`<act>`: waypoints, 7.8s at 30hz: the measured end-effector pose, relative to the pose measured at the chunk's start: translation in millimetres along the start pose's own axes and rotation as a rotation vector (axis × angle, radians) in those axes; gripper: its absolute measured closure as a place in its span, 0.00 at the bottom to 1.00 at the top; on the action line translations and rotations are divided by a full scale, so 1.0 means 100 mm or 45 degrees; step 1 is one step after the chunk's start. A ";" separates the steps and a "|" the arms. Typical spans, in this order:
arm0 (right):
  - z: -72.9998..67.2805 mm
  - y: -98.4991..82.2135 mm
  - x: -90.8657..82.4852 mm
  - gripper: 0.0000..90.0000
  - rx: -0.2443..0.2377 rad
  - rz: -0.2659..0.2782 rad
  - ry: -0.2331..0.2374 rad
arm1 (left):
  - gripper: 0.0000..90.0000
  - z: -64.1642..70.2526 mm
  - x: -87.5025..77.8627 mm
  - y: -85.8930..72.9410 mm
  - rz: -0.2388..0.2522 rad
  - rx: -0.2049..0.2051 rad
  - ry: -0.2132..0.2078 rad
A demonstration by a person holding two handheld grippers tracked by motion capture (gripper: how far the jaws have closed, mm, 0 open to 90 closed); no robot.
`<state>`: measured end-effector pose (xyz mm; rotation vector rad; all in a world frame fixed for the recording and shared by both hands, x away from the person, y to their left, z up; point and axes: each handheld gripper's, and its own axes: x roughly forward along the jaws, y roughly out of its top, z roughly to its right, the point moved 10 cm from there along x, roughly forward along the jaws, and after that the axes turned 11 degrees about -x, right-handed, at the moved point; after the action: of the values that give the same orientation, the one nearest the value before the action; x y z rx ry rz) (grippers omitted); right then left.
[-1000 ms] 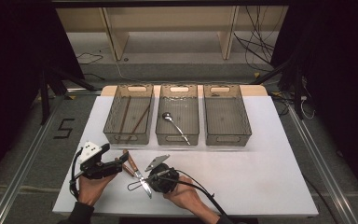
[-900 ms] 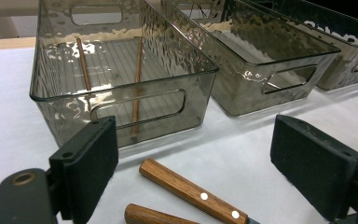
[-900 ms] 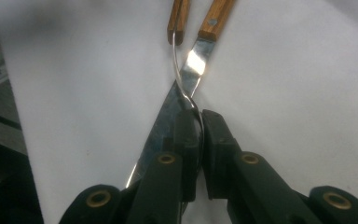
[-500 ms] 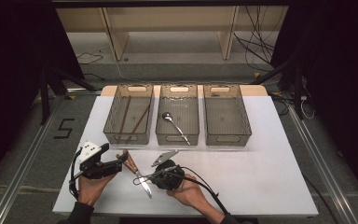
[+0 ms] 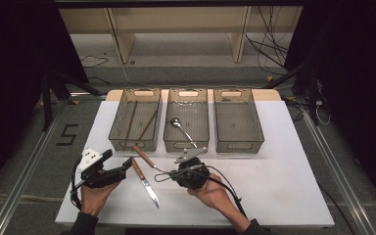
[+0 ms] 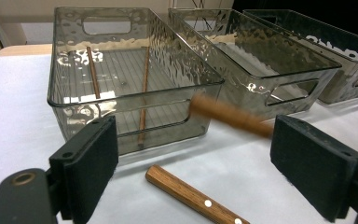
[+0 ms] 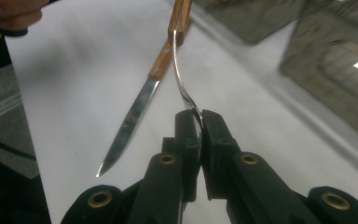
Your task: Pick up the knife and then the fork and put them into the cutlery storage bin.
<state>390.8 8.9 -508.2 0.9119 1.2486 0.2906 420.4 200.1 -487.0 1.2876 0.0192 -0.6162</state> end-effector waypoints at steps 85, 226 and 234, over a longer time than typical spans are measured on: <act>1.89 -0.10 -1.02 0.46 0.346 0.036 -0.469 | 0.16 -0.03 0.00 -0.03 -0.001 0.003 0.005; -0.21 0.33 1.19 0.86 -0.086 -0.131 -0.080 | 0.17 -0.31 -0.14 -0.10 -0.090 -0.051 0.091; -0.20 0.32 1.16 0.86 -0.105 -0.141 -0.041 | 0.17 -0.31 -0.14 -0.10 -0.091 -0.051 0.089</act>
<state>420.5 112.9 -565.3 0.7711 1.2440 0.2372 414.3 232.4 -500.5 1.2731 0.1353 -0.6285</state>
